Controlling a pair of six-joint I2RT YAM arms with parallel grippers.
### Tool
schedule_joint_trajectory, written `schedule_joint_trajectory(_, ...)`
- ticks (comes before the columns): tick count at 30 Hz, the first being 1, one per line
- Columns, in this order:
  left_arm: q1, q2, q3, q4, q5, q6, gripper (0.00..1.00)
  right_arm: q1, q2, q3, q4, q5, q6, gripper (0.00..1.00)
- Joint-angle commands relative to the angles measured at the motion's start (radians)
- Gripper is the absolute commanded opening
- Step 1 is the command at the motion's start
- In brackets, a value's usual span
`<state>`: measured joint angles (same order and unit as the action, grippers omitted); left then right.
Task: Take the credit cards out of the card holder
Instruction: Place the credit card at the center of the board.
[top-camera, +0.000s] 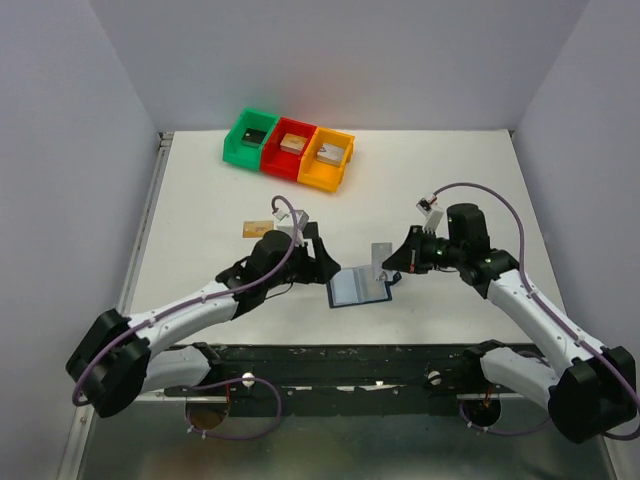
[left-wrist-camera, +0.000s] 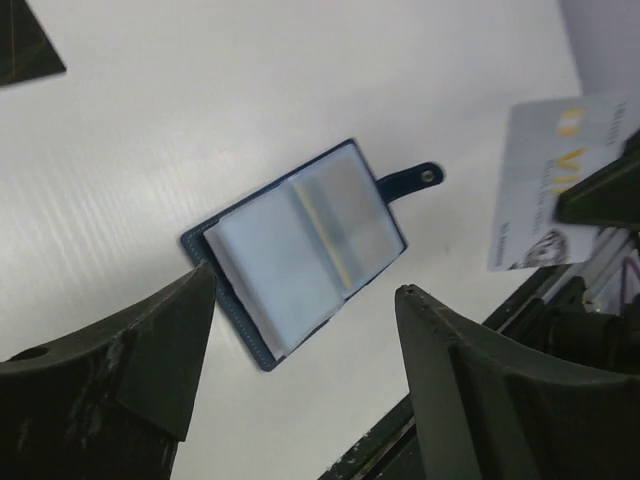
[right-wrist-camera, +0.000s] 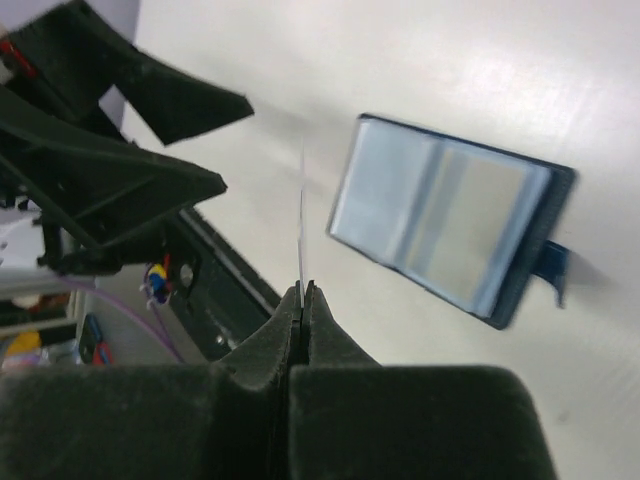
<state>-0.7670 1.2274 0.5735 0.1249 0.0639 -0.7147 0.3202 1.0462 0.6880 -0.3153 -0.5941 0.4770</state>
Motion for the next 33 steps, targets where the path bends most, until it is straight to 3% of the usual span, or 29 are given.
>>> schedule_joint_trajectory(1, 0.027, -0.189, -0.037, 0.086, 0.115, 0.054, 0.84, 0.072, -0.003, 0.038, 0.008, -0.209, -0.058, 0.0)
schedule_joint_trajectory(8, 0.135, -0.351, -0.075, 0.265, 0.578, 0.037, 0.78, 0.21, 0.035, 0.103, -0.019, -0.345, -0.115, 0.0)
schedule_joint_trajectory(13, 0.181, -0.387, -0.023, 0.168, 0.767, 0.098, 0.78, 0.319, 0.078, 0.209, -0.172, -0.386, -0.218, 0.0)
schedule_joint_trajectory(17, 0.186, -0.344, 0.02, 0.16, 0.904, 0.11, 0.76, 0.376, 0.12, 0.307, -0.313, -0.336, -0.307, 0.0)
schedule_joint_trajectory(24, 0.184, -0.287, 0.045, 0.177, 1.027, 0.115, 0.65, 0.408, 0.166, 0.398, -0.432, -0.291, -0.377, 0.0)
schedule_joint_trajectory(33, 0.183, -0.263, 0.04, 0.17, 1.068, 0.132, 0.51, 0.45, 0.212, 0.453, -0.495, -0.266, -0.425, 0.0)
